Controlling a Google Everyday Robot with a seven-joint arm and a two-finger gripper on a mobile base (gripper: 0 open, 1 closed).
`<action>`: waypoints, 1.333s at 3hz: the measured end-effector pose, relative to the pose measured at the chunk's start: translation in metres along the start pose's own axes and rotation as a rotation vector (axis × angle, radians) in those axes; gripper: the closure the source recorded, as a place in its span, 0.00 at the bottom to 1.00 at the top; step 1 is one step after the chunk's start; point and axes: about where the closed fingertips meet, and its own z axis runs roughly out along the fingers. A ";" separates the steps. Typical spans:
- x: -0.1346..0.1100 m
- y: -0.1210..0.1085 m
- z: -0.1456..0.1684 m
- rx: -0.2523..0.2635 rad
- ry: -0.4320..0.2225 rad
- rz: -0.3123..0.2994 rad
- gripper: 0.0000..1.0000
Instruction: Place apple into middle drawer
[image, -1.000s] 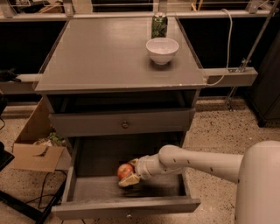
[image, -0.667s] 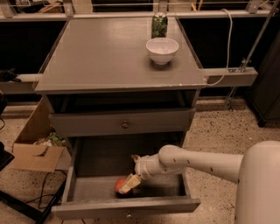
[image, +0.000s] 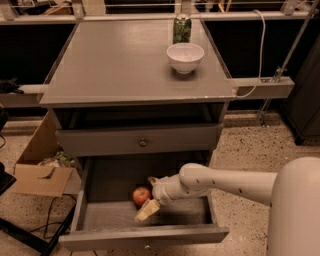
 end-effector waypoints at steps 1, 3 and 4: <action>-0.041 0.023 -0.025 -0.065 0.052 -0.055 0.00; -0.124 0.096 -0.138 -0.049 0.075 -0.151 0.00; -0.170 0.121 -0.209 -0.002 0.094 -0.209 0.00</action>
Offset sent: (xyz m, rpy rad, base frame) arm -0.0749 -0.0156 0.2702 -0.1106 -0.1553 0.2018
